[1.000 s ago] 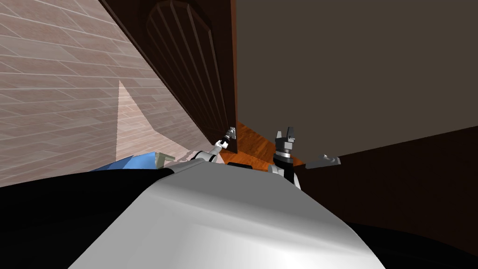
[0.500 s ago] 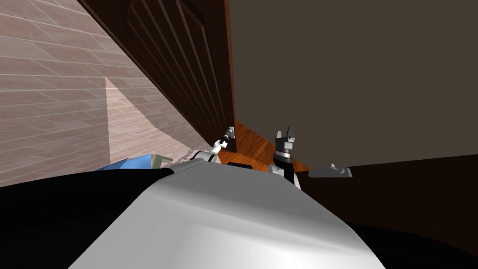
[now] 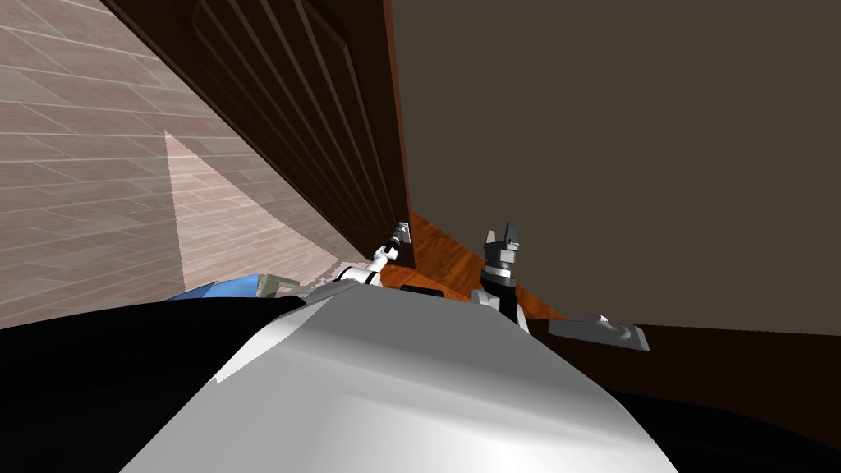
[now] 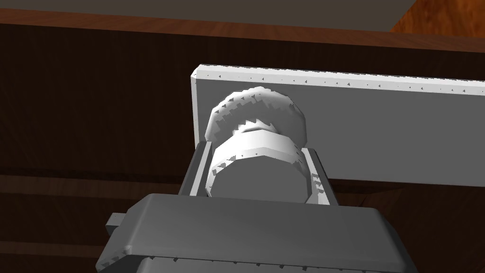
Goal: Push the door open
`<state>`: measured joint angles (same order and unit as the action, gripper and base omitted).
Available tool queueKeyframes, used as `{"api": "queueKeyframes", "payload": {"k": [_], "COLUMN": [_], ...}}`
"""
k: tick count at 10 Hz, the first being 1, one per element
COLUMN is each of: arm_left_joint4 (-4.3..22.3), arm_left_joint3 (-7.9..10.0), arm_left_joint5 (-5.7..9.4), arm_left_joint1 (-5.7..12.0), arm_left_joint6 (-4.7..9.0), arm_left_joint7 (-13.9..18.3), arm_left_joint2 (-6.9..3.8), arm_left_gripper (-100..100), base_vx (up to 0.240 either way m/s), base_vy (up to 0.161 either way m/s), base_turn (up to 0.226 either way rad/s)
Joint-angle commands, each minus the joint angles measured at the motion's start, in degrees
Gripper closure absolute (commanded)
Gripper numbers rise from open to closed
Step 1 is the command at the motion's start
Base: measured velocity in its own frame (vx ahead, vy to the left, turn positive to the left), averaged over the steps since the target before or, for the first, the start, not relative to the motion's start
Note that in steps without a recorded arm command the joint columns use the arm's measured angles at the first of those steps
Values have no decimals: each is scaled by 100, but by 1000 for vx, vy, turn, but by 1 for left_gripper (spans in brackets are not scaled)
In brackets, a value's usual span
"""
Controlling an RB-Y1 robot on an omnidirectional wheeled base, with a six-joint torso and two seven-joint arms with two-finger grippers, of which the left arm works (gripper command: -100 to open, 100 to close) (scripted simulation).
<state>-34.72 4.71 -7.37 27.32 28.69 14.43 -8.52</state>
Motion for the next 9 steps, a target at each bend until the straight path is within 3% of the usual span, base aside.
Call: {"api": "queueKeyframes", "payload": {"k": [1, 5, 7, 9], "arm_left_joint4": [109, 114, 211, 116], "arm_left_joint3": [168, 395, 395, 523], "arm_left_joint5": [67, 161, 161, 214], "arm_left_joint1": [48, 15, 15, -3], "arm_left_joint6": [51, 40, 40, 33], "arm_left_joint7": [-74, -188, -188, -252], "arm_left_joint2": [-107, -188, -188, -234], "arm_left_gripper": [100, 100, 100, 100], "base_vx": [192, 163, 76, 118], "base_vy": [-124, -125, -64, -92], "base_turn": [62, 65, 29, 52]}}
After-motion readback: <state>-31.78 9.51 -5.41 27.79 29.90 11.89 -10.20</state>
